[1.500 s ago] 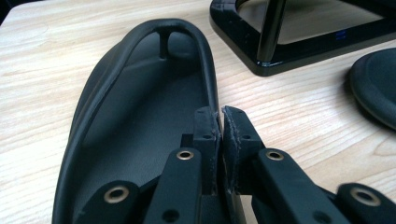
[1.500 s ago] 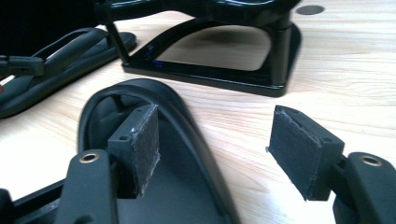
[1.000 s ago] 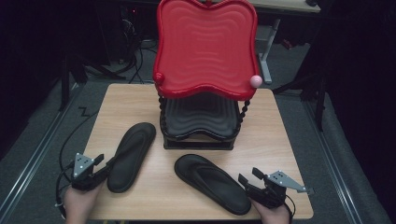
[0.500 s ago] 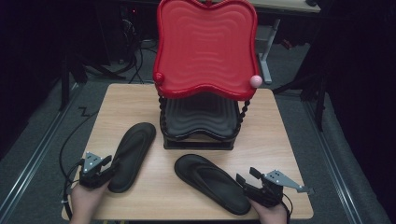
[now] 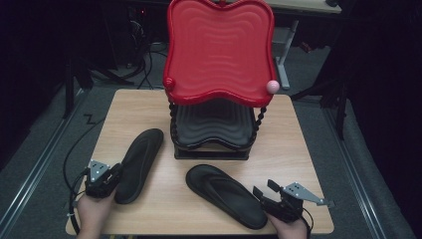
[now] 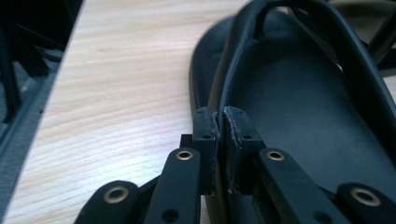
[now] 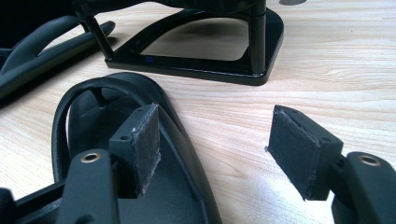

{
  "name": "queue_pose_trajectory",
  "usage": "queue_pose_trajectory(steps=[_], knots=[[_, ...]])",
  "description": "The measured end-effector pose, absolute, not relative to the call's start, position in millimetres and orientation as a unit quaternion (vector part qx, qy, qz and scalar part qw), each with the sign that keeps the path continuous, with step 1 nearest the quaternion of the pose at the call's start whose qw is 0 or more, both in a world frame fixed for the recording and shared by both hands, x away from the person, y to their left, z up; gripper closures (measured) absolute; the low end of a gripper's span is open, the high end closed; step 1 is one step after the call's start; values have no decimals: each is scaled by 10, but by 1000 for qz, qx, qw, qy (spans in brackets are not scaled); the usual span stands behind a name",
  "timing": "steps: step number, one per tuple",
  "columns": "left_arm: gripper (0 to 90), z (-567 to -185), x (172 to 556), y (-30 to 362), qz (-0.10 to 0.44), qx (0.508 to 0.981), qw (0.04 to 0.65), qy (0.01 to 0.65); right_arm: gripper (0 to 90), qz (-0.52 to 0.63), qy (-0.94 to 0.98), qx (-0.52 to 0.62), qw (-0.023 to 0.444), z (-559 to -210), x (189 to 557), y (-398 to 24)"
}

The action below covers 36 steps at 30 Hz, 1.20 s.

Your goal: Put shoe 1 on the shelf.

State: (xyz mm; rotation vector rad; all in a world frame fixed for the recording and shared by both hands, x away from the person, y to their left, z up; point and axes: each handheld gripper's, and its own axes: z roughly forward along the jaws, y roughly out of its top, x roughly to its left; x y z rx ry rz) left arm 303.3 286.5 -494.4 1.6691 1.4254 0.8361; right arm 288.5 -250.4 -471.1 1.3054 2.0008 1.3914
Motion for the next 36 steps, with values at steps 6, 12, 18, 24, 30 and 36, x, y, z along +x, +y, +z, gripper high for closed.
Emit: queue_pose_trajectory(steps=[6,12,18,24,30,36], knots=[[848,-4915,2957,2938,332,640,402,565,338,496,710,464,186,-4711,2897,-2509],[849,-4837,2860,3027,339,619,420,570,338,497,711,463,185,-4710,2891,-2500],[847,-4675,2720,3029,365,597,447,558,339,497,711,462,186,-4706,2890,-2506],[848,-4473,2559,2949,398,573,481,531,339,498,710,461,187,-4702,2888,-2507],[848,-4242,2377,2848,413,550,523,504,339,498,710,461,186,-4705,2893,-2511],[850,-4071,2219,2744,435,537,548,472,339,498,711,461,186,-4705,2889,-2505]])
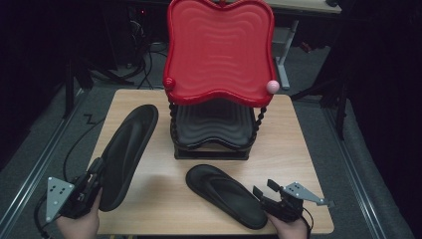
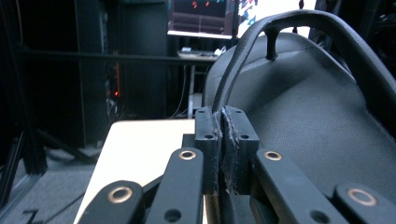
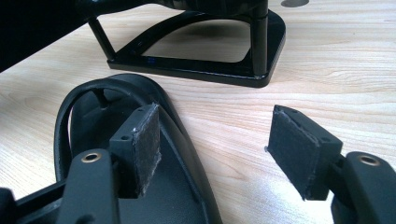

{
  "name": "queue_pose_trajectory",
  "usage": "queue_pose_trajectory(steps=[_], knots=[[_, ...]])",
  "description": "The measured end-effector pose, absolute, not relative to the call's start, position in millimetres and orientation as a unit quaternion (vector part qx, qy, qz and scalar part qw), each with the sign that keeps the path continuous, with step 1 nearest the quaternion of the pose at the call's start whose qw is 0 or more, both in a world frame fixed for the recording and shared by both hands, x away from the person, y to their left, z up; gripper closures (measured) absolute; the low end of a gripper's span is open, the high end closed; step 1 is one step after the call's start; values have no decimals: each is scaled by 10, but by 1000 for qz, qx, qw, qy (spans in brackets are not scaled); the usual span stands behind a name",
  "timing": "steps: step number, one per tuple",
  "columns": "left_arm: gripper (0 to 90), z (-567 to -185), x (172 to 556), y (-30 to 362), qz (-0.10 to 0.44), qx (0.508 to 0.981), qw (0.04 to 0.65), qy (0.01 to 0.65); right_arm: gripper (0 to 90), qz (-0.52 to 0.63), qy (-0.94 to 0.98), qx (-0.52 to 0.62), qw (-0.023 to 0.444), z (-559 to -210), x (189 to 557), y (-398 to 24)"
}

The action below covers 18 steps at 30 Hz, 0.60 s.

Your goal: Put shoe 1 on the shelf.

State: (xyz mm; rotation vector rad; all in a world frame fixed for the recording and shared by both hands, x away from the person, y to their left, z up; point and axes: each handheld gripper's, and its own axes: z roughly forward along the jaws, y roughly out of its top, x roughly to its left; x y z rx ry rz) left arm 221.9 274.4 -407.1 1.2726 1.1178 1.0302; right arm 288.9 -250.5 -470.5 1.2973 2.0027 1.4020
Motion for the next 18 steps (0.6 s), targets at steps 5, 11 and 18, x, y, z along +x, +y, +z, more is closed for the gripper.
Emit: queue_pose_trajectory(steps=[5,11,18], knots=[[850,-3991,2138,2662,442,535,560,453,340,498,711,460,185,-4705,2887,-2499],[850,-3955,2052,2579,440,539,569,438,340,499,710,462,182,-4709,2892,-2503],[850,-3989,2041,2363,414,567,576,418,340,502,708,463,180,-4708,2903,-2511]])
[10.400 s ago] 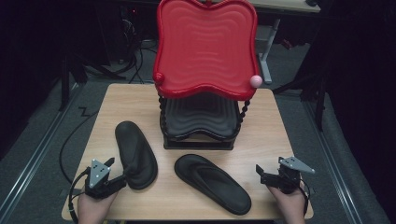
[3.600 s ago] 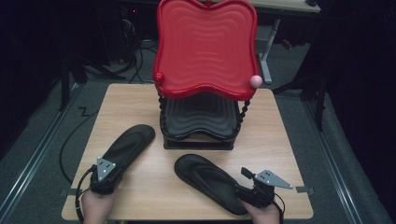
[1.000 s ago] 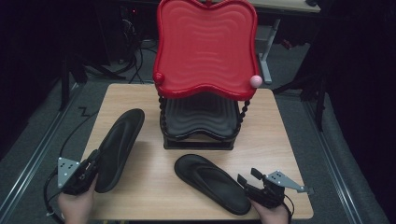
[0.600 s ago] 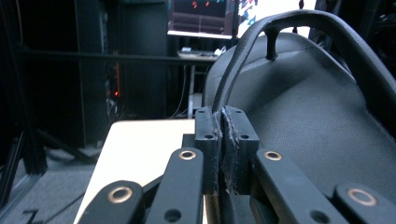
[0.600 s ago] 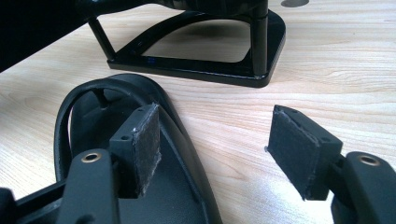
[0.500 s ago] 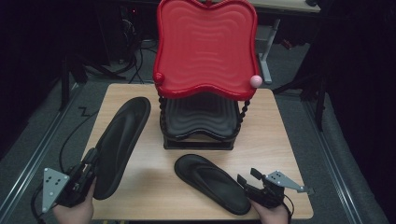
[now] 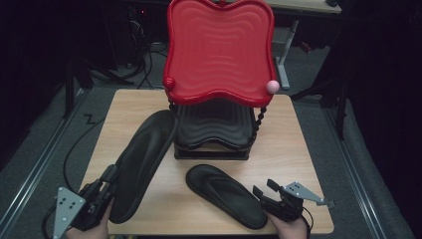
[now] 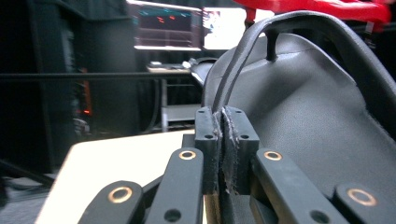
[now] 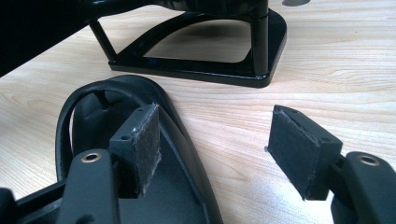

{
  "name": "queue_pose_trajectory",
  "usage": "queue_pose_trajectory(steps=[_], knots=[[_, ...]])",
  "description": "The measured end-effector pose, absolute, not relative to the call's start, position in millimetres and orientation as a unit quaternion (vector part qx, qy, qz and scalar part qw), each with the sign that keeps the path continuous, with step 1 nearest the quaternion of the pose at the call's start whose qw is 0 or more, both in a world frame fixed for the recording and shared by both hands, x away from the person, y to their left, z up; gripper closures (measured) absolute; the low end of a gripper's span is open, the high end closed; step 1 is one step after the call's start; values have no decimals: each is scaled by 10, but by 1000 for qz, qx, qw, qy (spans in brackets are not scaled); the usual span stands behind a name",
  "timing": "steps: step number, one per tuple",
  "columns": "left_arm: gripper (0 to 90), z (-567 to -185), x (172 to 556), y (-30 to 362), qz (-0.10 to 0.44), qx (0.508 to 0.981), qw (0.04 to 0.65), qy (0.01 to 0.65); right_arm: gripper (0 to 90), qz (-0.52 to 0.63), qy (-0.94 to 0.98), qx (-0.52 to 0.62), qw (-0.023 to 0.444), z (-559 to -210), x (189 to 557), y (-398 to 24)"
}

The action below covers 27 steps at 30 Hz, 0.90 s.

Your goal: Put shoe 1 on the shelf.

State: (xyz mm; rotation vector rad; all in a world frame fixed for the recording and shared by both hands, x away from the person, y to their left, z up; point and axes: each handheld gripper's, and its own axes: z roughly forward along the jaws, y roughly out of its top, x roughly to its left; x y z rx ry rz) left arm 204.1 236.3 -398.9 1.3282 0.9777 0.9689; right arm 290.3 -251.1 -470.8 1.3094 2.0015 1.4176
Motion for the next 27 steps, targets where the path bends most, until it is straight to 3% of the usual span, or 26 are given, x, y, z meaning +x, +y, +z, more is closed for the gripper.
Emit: queue_pose_trajectory(steps=[10,18,27], knots=[[850,-4069,2160,1938,384,607,576,390,342,502,709,457,188,-4672,2890,-2501],[850,-4139,2531,1637,372,624,565,392,324,504,716,429,220,-4484,2913,-2350],[849,-4159,2930,1330,383,609,568,400,322,538,712,374,253,-4203,3008,-2094]])
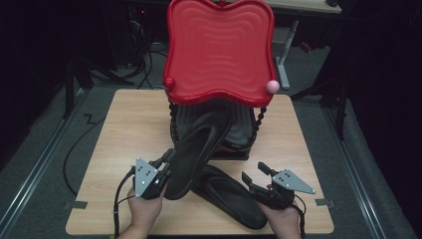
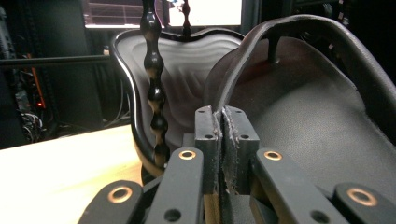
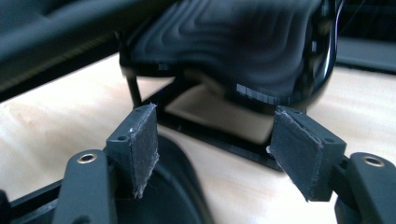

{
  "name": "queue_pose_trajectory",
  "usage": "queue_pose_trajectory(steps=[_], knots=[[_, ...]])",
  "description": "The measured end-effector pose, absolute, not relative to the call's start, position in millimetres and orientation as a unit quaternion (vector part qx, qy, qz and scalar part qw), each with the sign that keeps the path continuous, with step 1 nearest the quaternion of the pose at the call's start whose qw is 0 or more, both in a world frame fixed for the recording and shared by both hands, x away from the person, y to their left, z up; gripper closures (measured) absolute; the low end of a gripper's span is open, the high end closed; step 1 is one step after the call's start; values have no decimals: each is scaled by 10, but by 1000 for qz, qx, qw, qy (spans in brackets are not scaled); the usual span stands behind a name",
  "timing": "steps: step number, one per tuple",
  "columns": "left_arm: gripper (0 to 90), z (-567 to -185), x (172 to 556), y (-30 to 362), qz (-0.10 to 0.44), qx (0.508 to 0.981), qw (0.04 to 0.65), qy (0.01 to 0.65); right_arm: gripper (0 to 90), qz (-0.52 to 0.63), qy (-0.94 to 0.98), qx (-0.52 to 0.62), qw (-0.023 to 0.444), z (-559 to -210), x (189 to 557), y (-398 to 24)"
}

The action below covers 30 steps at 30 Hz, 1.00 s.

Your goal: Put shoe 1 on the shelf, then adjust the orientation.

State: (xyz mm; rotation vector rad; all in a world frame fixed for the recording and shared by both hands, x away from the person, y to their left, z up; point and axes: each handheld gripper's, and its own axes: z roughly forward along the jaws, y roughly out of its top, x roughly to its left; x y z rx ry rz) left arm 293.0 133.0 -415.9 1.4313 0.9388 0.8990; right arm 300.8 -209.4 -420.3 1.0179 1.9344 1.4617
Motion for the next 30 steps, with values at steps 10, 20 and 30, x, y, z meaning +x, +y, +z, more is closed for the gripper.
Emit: queue_pose_trajectory(steps=[10,20,30], knots=[[849,-4078,3215,1160,401,593,563,412,371,582,684,359,254,-4126,3184,-1786],[849,-4180,3398,1024,421,598,535,423,395,595,692,327,245,-3956,3297,-1300],[846,-4286,3507,1038,421,596,526,437,617,570,708,332,252,-4039,3557,-1088]])
